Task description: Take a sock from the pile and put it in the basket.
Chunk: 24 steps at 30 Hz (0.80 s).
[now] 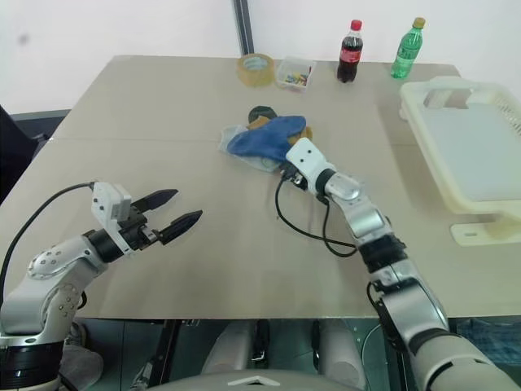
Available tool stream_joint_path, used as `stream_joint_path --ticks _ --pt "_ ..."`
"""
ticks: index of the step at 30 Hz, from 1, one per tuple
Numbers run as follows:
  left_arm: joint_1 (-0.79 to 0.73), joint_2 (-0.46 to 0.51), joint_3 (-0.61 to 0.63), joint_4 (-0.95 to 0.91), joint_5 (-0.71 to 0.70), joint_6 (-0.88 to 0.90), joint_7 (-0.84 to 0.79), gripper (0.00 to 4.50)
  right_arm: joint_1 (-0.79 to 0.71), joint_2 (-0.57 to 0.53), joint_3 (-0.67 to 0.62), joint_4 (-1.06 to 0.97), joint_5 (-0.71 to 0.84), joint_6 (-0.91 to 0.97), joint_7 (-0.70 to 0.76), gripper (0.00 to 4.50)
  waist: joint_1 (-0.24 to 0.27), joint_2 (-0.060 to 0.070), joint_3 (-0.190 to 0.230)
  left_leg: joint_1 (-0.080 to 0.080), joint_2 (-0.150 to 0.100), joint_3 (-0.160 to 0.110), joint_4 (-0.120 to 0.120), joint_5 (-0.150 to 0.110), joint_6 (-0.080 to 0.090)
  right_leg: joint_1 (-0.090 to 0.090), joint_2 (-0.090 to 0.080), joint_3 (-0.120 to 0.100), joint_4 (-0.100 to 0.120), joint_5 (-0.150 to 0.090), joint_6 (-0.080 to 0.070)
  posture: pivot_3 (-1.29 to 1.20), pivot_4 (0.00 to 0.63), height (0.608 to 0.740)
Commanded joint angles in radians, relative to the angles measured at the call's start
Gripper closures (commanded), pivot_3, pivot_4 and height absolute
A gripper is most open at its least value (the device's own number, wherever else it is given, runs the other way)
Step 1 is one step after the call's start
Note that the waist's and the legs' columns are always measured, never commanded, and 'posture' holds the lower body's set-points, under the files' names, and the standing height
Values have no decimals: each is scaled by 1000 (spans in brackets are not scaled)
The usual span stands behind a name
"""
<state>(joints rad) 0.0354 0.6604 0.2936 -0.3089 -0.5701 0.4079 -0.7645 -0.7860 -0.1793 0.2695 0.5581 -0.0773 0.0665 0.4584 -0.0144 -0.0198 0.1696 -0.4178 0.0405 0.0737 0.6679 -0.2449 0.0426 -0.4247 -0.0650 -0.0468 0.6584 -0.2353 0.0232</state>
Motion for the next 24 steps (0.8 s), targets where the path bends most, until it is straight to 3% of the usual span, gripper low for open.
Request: stream_joint_path --ticks 1,5,11,17,24 --pt "22 -6 19 -69 -7 -1 19 0 -88 33 -23 160 -24 -108 -51 1822 -3 0 0 0 0 1 0 0 0 -1 0 1 0 0 0 0 150 740" --pt "50 -13 30 -93 -7 -2 38 0 -150 70 -42 297 -21 -178 -68 1822 -6 0 0 1 0 1 0 0 0 -1 0 1 2 0 0 0 150 740" --pt "59 -17 37 -102 -11 -4 49 0 -167 100 -67 310 -8 -215 -53 4472 -7 0 0 2 1 0 0 0 0 -1 0 3 4 0 0 0 150 740" --pt "49 -18 29 -90 -6 -10 53 0 -129 101 -61 250 -7 -211 -3 4472 -7 0 0 2 1 1 0 0 -1 -1 0 4 4 0 0 0 150 740" --pt "36 -20 21 -57 5 -15 48 0 101 7 62 -177 44 -72 336 4472 -2 0 0 1 1 0 0 0 0 -1 -1 4 3 0 0 0 150 740"
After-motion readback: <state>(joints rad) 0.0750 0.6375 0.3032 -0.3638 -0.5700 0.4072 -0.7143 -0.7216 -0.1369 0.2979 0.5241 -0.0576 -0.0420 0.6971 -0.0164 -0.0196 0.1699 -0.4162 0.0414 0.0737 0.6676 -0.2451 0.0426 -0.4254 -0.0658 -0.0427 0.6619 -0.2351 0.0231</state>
